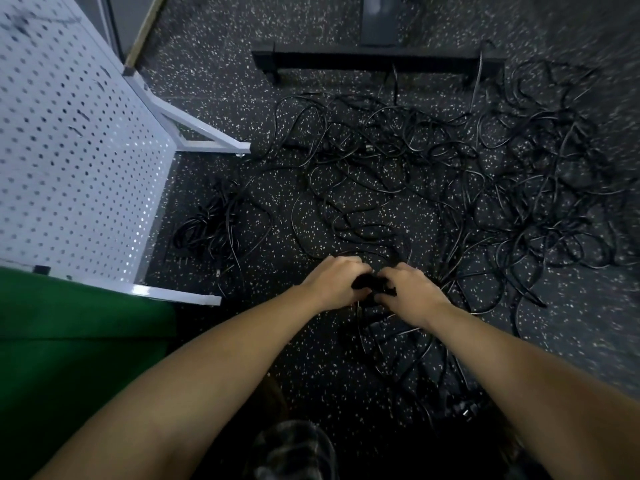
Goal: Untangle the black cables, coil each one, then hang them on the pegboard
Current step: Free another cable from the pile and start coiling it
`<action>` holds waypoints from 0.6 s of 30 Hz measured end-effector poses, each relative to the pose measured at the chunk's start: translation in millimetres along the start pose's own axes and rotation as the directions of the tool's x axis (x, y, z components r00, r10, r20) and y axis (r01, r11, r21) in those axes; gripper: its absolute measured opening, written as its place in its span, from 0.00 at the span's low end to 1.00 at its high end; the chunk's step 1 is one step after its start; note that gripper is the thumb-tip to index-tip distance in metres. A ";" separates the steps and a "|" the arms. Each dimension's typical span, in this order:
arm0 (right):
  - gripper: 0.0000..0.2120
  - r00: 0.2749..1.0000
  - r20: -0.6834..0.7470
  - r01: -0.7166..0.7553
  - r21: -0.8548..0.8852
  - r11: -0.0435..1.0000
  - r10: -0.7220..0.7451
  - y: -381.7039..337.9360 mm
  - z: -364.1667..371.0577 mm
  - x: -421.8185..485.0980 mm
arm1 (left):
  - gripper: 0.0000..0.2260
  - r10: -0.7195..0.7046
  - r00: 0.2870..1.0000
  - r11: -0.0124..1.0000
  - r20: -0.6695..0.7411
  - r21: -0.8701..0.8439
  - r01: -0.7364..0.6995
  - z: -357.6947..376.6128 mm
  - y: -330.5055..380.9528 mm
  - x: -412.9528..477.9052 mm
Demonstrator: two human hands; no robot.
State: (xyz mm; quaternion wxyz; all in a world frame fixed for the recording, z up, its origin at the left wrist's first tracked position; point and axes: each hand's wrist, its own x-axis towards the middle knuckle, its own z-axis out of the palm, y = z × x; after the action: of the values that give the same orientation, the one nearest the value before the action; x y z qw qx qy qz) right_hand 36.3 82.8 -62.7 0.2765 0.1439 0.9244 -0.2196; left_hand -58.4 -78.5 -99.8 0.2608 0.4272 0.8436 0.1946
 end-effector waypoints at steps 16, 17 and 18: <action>0.06 0.795 -0.601 0.309 0.284 0.908 -0.083 -59.6 -258.0 -158.2 | 0.05 -0.060 0.990 0.646 -0.131 -0.761 -0.062 -261.1 192.1 -58.8; 0.06 0.787 -0.612 0.326 0.316 0.891 -0.071 -61.8 -265.8 -170.3 | 0.06 -0.051 0.990 0.597 -0.132 -0.799 -0.076 -269.9 202.2 -67.6; 0.06 0.779 -0.625 0.343 0.350 0.872 -0.055 -62.7 -271.7 -181.1 | 0.07 -0.045 0.989 0.578 -0.144 -0.811 -0.092 -277.9 210.9 -75.0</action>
State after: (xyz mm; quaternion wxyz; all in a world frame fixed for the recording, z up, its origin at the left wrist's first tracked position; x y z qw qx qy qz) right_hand 36.1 134.5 265.8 -0.0942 0.1633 0.8981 -0.3974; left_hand -58.9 -51.6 256.0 0.3615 0.2552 0.6712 0.5947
